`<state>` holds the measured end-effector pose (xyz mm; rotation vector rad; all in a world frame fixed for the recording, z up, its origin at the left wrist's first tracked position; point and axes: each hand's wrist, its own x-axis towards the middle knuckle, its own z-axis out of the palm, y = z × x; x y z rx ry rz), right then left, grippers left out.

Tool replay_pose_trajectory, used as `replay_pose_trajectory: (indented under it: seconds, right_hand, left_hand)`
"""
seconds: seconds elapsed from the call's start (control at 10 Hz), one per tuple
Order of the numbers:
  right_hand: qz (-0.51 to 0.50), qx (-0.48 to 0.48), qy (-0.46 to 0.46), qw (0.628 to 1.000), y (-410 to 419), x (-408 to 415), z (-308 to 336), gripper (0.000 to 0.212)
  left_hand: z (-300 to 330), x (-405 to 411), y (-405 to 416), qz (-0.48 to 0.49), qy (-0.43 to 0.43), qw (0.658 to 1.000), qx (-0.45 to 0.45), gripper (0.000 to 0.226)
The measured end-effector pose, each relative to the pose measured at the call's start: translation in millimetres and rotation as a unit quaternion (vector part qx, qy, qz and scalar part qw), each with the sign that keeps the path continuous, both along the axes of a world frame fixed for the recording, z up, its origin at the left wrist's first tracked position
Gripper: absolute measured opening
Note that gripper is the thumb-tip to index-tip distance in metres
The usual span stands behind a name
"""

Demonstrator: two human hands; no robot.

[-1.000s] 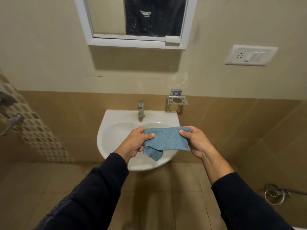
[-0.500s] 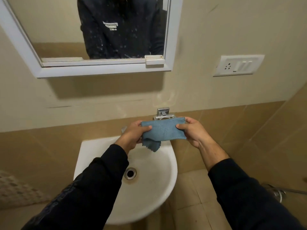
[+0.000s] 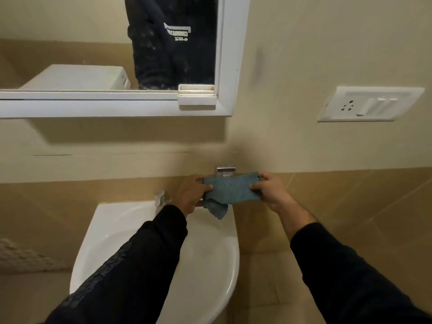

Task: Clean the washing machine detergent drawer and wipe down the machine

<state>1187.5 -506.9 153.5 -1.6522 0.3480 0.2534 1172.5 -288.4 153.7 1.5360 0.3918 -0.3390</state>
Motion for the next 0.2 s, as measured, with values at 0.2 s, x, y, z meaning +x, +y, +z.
replay_pose_trajectory:
  seconds: [0.2]
  right_hand:
    - [0.043,-0.133,0.008,0.990,-10.0,26.6,-2.0,0.045]
  left_hand:
    - [-2.5,16.7,-6.8,0.055,-0.049,0.976,0.206,0.025]
